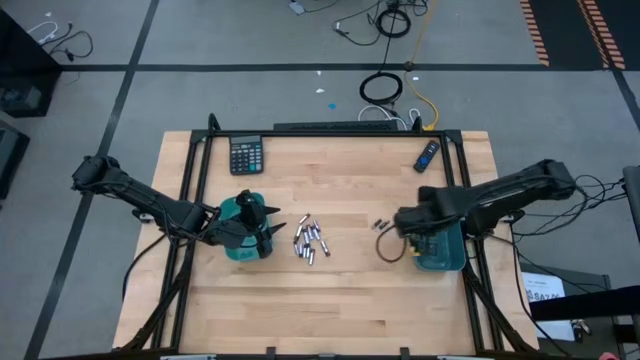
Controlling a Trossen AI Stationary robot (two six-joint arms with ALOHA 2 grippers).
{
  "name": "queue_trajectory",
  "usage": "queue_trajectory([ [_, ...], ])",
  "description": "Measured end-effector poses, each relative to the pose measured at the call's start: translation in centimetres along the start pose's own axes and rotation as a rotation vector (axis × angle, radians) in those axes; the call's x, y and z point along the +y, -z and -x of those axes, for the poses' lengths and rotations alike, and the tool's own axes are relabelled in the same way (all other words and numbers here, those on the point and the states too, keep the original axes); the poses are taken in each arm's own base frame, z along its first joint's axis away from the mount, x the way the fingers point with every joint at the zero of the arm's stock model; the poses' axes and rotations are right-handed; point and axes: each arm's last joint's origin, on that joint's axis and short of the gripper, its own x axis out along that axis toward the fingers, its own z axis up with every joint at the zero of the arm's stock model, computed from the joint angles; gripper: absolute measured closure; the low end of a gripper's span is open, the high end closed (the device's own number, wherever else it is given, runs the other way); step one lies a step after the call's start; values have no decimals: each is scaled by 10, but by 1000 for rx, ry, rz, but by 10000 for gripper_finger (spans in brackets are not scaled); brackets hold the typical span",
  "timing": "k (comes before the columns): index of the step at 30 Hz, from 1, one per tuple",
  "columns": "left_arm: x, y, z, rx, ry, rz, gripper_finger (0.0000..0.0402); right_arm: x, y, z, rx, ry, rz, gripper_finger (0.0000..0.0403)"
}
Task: Sort batteries
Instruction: Put the black battery into the right blue bin
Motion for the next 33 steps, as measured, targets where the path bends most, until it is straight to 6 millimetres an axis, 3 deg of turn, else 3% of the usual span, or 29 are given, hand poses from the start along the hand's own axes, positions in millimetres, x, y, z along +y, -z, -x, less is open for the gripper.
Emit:
queue_trajectory([
  [3,0,0,0,0,0,0,188,-4,16,-7,0,-10,-89,358],
  [7,0,0,0,0,0,-2,188,-4,30,-23,88,-60,-180,265],
  [10,0,0,0,0,0,-8,188,-3,29,-22,107,-76,-189,206],
  [13,0,0,0,-4,-4,-20,188,-1,15,-6,5,-58,-152,180],
  [17,0,0,0,-9,-16,-27,188,3,-15,16,-184,7,-23,190],
  [20,1,-1,0,-11,-20,-26,188,4,-38,15,-226,34,79,210],
  [26,1,-1,0,-11,-20,-4,188,3,-75,-15,-209,61,247,234],
  [33,1,0,0,-8,-21,-2,188,-2,-104,-51,-156,74,345,237],
])
